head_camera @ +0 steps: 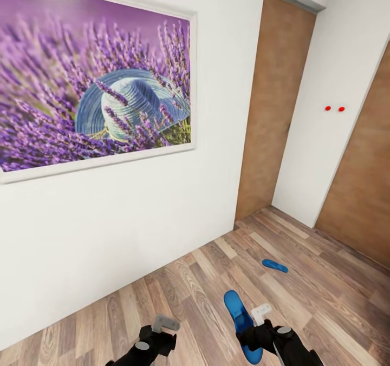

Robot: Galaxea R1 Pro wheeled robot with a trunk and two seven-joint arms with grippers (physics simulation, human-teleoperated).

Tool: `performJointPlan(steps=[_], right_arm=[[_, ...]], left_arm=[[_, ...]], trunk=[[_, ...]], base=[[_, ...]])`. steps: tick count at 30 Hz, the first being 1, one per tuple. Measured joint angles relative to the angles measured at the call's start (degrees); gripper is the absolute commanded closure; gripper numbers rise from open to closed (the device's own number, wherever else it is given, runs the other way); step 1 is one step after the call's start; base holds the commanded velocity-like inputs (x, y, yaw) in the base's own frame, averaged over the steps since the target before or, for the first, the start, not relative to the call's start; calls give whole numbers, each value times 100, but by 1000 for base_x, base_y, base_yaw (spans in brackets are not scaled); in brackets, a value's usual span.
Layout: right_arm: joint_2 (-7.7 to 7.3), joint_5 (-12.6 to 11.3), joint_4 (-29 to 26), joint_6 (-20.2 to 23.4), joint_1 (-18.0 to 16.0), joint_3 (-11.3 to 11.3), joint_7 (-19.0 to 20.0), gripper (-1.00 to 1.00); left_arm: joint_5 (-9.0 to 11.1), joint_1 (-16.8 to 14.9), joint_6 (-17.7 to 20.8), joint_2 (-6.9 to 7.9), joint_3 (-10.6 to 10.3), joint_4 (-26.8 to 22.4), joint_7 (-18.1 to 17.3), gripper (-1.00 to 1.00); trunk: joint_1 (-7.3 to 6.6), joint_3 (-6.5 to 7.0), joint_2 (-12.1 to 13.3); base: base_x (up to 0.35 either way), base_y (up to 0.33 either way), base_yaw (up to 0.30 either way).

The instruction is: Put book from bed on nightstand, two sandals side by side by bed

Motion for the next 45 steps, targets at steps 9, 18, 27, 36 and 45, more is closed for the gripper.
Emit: performJointPlan(steps=[9,18,27,36,45], right_arm=[[0,0,0,0,1,0,0,100],[0,0,0,0,1,0,0,100],[0,2,0,0,1,0,0,100],[0,3,0,0,2,0,0,100],[0,3,0,0,1,2,0,100]], left_arm=[[0,0,0,0,0,0,0,-100],[0,0,0,0,0,0,0,-100],[0,0,0,0,0,0,0,-100],[0,0,0,0,0,0,0,-100],[-4,0,0,0,0,0,0,-100]], trunk=[[0,0,0],[0,0,0],[-1,0,0],[-1,0,0],[-1,0,0]], base=[[188,1,0],[194,6,0],[229,1,0],[244,0,0],[249,1,0]])
